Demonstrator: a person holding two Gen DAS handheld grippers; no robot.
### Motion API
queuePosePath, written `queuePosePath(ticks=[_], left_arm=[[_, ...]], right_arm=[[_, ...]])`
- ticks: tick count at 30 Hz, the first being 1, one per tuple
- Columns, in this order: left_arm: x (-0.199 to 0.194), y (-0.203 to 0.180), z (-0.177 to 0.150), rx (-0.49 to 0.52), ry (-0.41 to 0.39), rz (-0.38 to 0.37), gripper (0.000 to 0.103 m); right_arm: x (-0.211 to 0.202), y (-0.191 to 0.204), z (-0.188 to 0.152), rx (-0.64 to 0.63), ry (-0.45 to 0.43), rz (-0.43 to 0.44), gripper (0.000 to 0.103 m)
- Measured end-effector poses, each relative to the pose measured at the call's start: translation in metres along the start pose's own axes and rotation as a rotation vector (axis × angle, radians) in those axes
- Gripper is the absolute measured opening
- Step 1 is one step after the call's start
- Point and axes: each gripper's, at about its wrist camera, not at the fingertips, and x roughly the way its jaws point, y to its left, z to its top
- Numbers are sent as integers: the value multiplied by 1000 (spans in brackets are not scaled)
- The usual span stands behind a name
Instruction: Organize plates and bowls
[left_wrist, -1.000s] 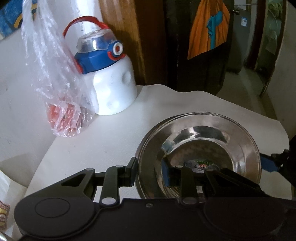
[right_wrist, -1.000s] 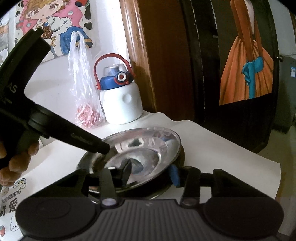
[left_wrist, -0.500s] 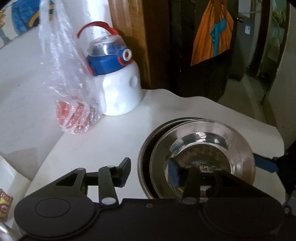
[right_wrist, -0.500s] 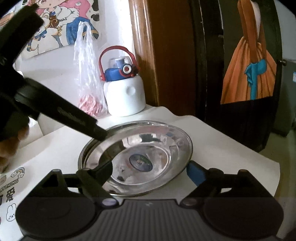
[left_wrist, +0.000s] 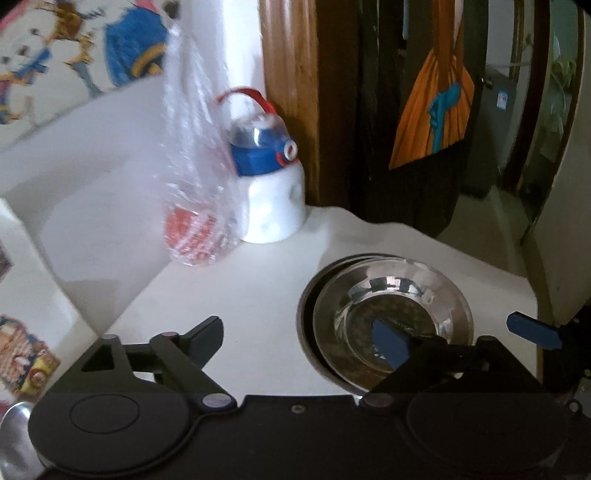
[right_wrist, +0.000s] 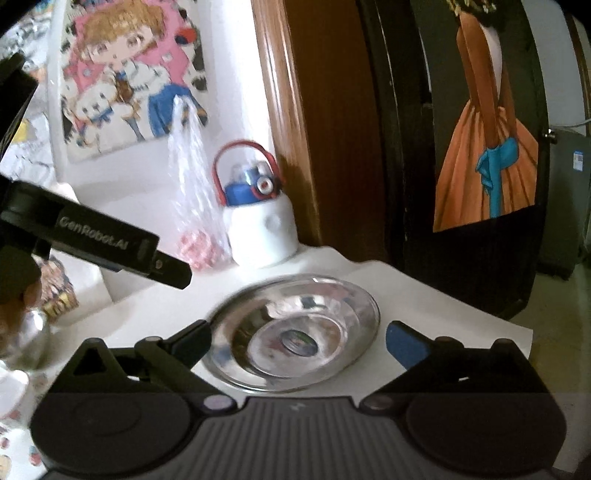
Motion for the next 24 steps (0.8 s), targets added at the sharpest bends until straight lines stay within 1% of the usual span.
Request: queuePosePath(ticks=[5, 8, 12, 15, 20, 24], left_arm=[[-41, 15, -12, -21, -40, 8, 93], [-66, 29, -23, -27, -71, 35, 98], [-99, 55, -37, -48, -104, 74, 98], [-121, 78, -50, -87, -136, 101, 102], [-154, 118, -74, -163, -188, 157, 102], [-178, 151, -94, -230, -219, 206, 102]], right_arm=[[-23, 21, 10, 4, -49, 37, 103], [-35, 40, 14, 1, -78, 70, 103], [-49, 69, 19, -16, -112, 114, 103], [-58, 92, 19, -34, -128, 149, 103], [-66, 128, 18, -52, -148, 204, 103], [-68, 157, 14, -69, -147, 237, 103]])
